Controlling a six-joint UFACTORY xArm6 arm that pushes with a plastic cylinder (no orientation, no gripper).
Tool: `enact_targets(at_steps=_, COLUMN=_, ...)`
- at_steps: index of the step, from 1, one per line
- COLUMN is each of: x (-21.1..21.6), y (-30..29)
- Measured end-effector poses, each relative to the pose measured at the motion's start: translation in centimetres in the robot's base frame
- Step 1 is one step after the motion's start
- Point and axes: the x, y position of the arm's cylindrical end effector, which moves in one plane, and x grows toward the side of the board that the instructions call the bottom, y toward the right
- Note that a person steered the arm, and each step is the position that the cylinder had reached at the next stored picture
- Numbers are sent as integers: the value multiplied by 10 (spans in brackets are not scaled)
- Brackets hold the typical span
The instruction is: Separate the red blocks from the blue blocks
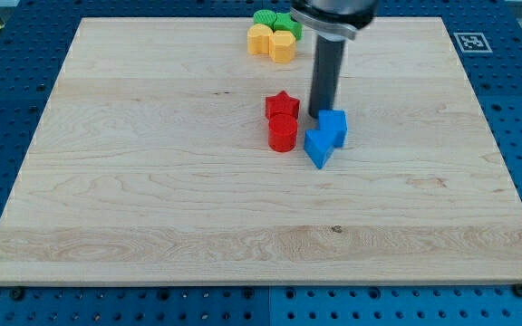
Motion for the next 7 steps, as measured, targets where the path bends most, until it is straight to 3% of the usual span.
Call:
enact_targets(at_steps=2, x=65, y=49)
enact_targets(at_steps=3, x=36, y=51)
enact_targets(at_steps=4, x=14, y=40)
enact_targets(at_steps=7, x=36, y=-62)
